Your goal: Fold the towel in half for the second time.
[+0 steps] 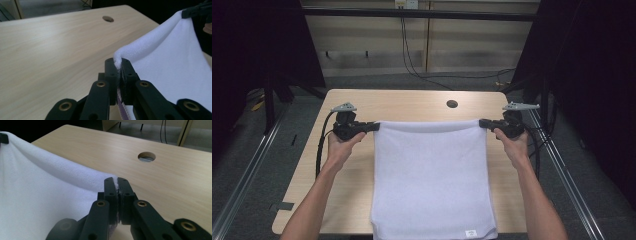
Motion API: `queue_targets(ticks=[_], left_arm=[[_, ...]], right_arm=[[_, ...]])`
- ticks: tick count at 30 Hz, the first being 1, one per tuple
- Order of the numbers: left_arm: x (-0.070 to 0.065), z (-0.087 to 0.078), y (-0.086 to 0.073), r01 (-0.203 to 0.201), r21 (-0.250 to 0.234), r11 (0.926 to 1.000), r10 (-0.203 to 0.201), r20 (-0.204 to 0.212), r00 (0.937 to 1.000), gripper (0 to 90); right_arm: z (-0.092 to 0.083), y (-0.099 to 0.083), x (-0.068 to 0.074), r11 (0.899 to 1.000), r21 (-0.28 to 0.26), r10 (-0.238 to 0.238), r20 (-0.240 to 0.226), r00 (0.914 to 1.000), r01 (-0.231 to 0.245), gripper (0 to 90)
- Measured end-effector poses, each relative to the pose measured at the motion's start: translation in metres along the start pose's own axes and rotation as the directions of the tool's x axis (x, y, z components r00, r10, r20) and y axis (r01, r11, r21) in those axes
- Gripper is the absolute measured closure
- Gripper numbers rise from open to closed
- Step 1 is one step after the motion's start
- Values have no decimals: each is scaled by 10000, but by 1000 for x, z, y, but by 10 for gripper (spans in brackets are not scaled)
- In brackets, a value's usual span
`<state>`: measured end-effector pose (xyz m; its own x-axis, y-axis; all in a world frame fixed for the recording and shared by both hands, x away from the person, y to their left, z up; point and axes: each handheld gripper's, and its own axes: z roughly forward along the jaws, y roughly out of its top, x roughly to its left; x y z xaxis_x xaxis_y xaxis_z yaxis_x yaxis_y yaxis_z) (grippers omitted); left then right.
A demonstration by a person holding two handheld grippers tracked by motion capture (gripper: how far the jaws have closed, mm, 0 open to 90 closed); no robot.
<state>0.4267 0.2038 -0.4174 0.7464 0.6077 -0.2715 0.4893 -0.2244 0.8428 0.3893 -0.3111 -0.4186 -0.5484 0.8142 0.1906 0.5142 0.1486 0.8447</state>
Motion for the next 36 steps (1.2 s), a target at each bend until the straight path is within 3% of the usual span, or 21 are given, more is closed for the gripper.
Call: queue_targets(ticks=[4, 7, 12, 17, 19, 22, 25, 29, 36], left_arm=[[-1, -1, 15, -24, -391, 9992, 6, -472, 9989, 863], [0, 0, 23, 276, -839, 9961, -309, -382, 9988, 863], [-10, 0, 21, -173, -650, 9977, 159, -221, 9996, 863], [-25, -18, 3, -585, -500, 9970, 589, 73, 9982, 863], [-31, -24, -6, -550, -366, 9978, 556, 145, 9983, 864], [-41, -35, -19, -482, -581, 9971, 504, 376, 9980, 864], [-55, -43, -30, -791, -498, 9956, 812, 418, 9958, 863], [-70, -49, -41, -1158, -123, 9932, 1162, 398, 9924, 863], [-82, -54, -71, -1246, 534, 9908, 1201, 813, 9894, 861]], right_arm=[[-5, 17, -3, 9994, -346, 14, 83, 10000, -11, 877], [-9, 30, -3, 9984, -557, -58, 195, 9998, 69, 877], [-18, 37, 0, 9972, -728, -165, 210, 9996, 180, 877], [-35, 16, 10, 9961, -765, -459, -138, 9989, 447, 877], [-44, 7, 16, 9956, -826, -475, -379, 9981, 443, 877], [-57, 2, 31, 9945, -718, -801, -554, 9952, 760, 877], [-69, -4, 43, 9920, -563, -1165, -598, 9914, 1132, 877], [-83, -21, 51, 9929, -640, -1047, -789, 9914, 998, 877], [-90, -61, 69, 9929, 133, -1160, -1016, 9880, 1180, 876]])
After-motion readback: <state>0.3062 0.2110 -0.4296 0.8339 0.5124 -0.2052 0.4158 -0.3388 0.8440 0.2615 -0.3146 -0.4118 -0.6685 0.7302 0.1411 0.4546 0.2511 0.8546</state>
